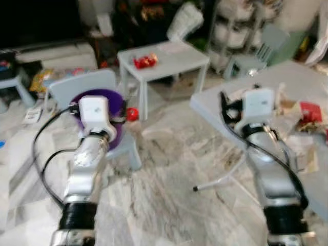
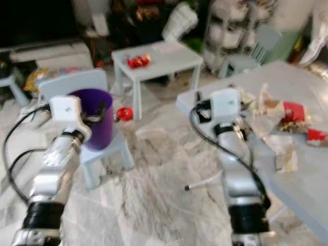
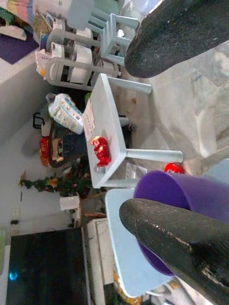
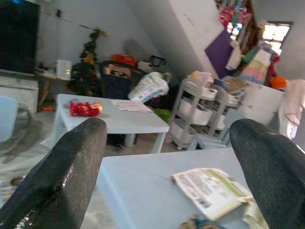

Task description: Picking trash to rubbish bin

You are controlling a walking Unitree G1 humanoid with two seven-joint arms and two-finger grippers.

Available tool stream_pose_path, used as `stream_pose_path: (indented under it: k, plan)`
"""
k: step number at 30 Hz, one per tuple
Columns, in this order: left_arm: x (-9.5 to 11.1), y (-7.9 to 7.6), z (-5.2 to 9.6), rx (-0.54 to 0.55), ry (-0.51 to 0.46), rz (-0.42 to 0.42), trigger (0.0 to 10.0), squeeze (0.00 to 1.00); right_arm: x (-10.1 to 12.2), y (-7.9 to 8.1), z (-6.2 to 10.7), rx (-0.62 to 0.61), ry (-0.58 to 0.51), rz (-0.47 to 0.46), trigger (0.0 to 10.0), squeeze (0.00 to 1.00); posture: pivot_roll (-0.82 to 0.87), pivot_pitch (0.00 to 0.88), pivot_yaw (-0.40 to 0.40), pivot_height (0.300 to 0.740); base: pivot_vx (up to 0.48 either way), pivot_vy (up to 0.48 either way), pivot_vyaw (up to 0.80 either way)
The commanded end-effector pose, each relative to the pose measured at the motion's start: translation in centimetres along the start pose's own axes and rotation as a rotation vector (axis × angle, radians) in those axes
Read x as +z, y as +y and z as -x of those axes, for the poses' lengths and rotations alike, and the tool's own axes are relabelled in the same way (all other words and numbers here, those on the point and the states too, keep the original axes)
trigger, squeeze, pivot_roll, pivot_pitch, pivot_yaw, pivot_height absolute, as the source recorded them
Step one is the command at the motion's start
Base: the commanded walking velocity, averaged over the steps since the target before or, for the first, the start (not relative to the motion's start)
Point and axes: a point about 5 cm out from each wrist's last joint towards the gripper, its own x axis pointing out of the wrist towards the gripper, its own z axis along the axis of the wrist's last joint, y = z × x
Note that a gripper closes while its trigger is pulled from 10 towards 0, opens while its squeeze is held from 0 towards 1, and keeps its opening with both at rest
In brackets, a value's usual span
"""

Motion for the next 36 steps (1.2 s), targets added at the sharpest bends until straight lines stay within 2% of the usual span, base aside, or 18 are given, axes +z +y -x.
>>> stream_pose_path:
  k: [1, 19, 33, 36]
  plan:
    - [0.34, -1.54, -0.28, -0.043, -0.009, 0.017, 10.0, 0.0, -0.15, -1.32, 0.14, -0.037, 0.006, 0.01, 10.0, 0.0, -0.05, 0.006, -0.013, 0.74, 0.251, 0.0, -0.46]
    - [0.1, -1.53, -0.23, -0.042, 0.004, 0.017, 10.0, 0.0, -0.17, -1.31, 0.2, -0.038, 0.005, 0.009, 10.0, 0.0, -0.05, 0.009, -0.013, 0.74, 0.014, 0.0, -0.03]
    - [0.01, -1.44, -0.26, -0.034, 0.008, 0.028, 10.0, 0.0, -0.18, -1.37, 0.22, -0.038, 0.01, 0.009, 10.0, 0.0, -0.06, 0.012, -0.015, 0.74, 0.262, 0.0, -0.03]
    - [-0.03, -1.48, -0.25, -0.034, 0.01, 0.031, 10.0, 0.0, -0.19, -1.43, 0.25, -0.038, 0.01, 0.009, 10.0, 0.0, -0.06, 0.013, -0.017, 0.74, 0.276, 0.0, -0.61]
